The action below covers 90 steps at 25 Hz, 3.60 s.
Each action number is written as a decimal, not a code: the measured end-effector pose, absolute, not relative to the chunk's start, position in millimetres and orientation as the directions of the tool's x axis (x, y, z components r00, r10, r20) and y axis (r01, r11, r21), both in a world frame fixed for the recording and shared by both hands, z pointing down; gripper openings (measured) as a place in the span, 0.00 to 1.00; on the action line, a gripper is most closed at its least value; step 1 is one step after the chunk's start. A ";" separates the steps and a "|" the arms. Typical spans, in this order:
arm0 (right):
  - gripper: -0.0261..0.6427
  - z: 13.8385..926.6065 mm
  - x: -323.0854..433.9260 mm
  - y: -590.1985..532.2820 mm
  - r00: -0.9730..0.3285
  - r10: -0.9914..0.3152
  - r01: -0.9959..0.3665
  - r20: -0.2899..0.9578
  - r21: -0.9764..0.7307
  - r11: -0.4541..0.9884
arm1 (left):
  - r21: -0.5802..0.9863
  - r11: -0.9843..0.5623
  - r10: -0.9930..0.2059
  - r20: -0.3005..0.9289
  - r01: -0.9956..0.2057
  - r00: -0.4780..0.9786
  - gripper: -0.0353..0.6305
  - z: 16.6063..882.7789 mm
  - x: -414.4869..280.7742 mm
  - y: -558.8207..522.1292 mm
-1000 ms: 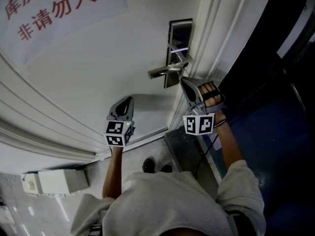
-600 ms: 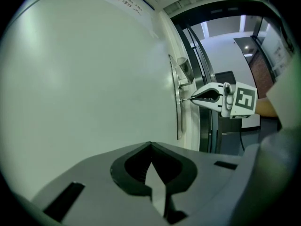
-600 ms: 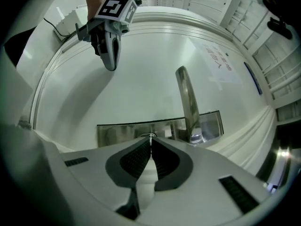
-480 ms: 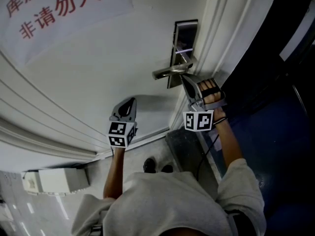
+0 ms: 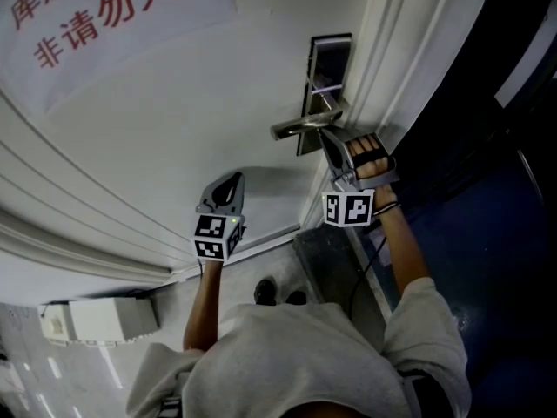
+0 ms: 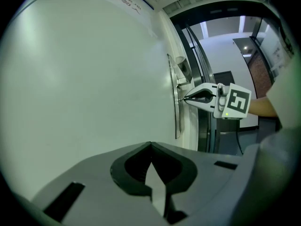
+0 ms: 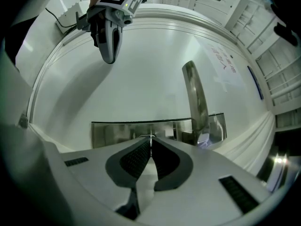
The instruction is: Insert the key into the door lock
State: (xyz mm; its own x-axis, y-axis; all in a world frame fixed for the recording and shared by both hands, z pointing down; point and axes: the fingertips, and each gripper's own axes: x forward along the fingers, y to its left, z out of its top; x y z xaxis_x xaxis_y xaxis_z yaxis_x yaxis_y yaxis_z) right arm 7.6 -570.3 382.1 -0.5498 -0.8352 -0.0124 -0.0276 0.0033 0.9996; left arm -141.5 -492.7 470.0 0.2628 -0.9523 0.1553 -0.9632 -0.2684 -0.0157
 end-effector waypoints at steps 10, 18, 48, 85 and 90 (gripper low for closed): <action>0.08 382.5 7.9 -571.0 -0.552 -0.833 -0.035 -0.038 0.999 -0.023 | -0.017 -0.269 -0.952 0.154 -0.963 0.264 0.08 468.7 -140.2 -490.7; 0.23 397.1 7.3 -568.5 -0.574 -0.816 -0.003 0.069 0.996 0.086 | -0.015 -0.271 -0.953 0.144 -0.963 0.266 0.08 464.9 -138.1 -491.1; 0.08 396.5 52.0 -523.9 -0.531 -0.848 -0.105 0.005 0.992 0.071 | -0.026 -0.349 -0.927 0.154 -0.937 0.341 0.08 467.6 -104.5 -491.7; 0.07 460.4 302.3 -449.2 0.028 -0.994 -0.981 0.109 0.195 -0.006 | 0.009 -0.586 -0.800 0.151 -0.810 0.581 0.08 480.7 14.5 -545.2; 0.07 459.6 309.8 -449.0 0.044 -0.994 -0.981 0.105 0.191 -0.024 | 0.018 -0.598 -0.790 0.158 -0.802 0.593 0.08 484.7 24.7 -545.9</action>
State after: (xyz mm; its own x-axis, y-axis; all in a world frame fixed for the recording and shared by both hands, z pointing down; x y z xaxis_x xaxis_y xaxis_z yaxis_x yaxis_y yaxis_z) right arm 309.8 -449.0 459.6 0.0442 -0.9935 0.1047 -0.9813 -0.0235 0.1910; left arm 24.7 -545.9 484.7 0.5925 -0.7899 0.1579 -0.8015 -0.5977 0.0179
